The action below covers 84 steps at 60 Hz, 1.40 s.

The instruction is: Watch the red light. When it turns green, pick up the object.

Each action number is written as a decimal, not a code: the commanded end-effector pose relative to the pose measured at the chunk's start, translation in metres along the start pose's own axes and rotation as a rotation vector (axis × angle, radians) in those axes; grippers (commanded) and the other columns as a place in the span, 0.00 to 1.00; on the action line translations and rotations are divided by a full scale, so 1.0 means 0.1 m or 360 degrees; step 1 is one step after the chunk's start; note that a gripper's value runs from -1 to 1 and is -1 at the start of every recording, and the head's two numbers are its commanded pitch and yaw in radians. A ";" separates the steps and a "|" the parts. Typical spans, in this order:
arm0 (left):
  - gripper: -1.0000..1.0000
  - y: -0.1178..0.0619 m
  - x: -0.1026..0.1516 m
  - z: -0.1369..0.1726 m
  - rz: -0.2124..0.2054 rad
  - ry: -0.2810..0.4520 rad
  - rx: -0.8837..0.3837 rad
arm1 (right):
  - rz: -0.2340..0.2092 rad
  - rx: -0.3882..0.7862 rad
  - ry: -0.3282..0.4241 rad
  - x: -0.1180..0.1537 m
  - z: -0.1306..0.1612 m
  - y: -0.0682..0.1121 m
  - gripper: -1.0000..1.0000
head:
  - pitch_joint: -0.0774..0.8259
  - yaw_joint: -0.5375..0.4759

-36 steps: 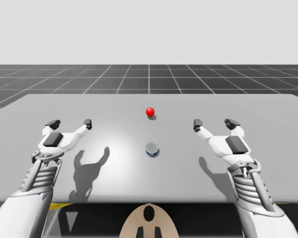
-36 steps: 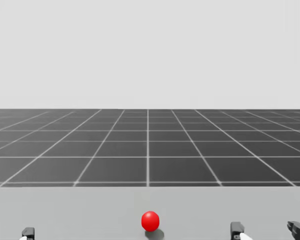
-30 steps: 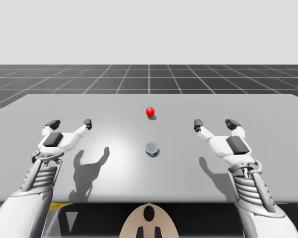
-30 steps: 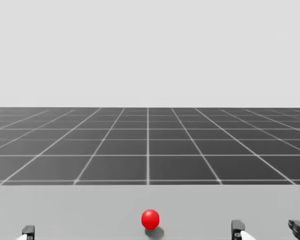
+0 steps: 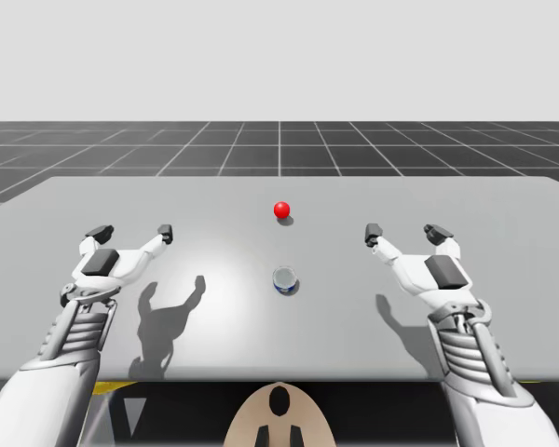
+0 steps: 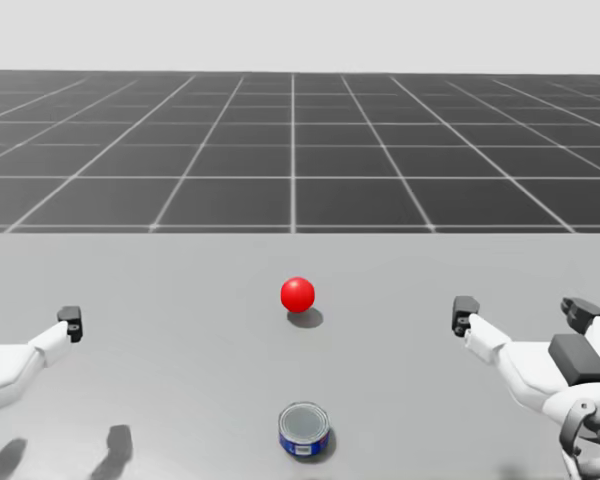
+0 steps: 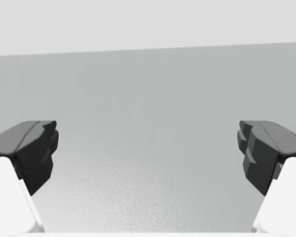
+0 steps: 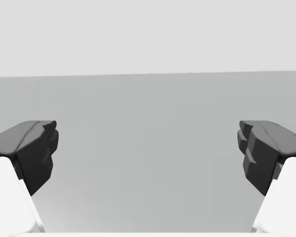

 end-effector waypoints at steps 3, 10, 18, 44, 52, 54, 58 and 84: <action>0.00 -0.01 0.01 0.01 -0.0010 -0.0017 -0.0005 | 0.0003 -0.0003 0.0019 -0.04 -0.01 0.01 0.00 | 0.53 0.52; 0.00 -0.01 0.02 0.01 -0.0010 -0.0020 -0.0006 | 0.0005 -0.0003 0.0018 -0.03 -0.01 0.01 0.00 | 0.58 0.53; 0.00 -0.01 0.02 0.01 -0.0015 -0.0019 -0.0007 | 0.0008 -0.0002 0.0021 -0.03 -0.01 0.02 0.00 | 0.59 0.52; 0.00 -0.03 0.02 0.02 -0.0021 -0.0026 -0.0004 | 0.0014 0.0007 0.0022 -0.03 0.00 0.02 0.00 | 0.57 0.53; 0.00 -0.03 0.02 0.02 -0.0023 -0.0026 -0.0005 | 0.0016 0.0007 0.0023 -0.03 0.00 0.03 0.00 | 0.57 0.53; 0.00 -0.03 0.02 0.02 -0.0023 -0.0027 -0.0005 | 0.0016 0.0008 0.0023 -0.03 0.00 0.03 0.00 | 0.57 0.53; 0.00 -0.03 0.02 0.02 -0.0022 -0.0027 -0.0006 | 0.0017 0.0008 0.0022 -0.03 0.00 0.03 0.00 | 0.57 0.53; 0.00 -0.03 0.02 0.02 -0.0025 -0.0028 -0.0007 | 0.0014 0.0007 0.0020 -0.02 -0.01 0.02 0.00 | 0.56 0.53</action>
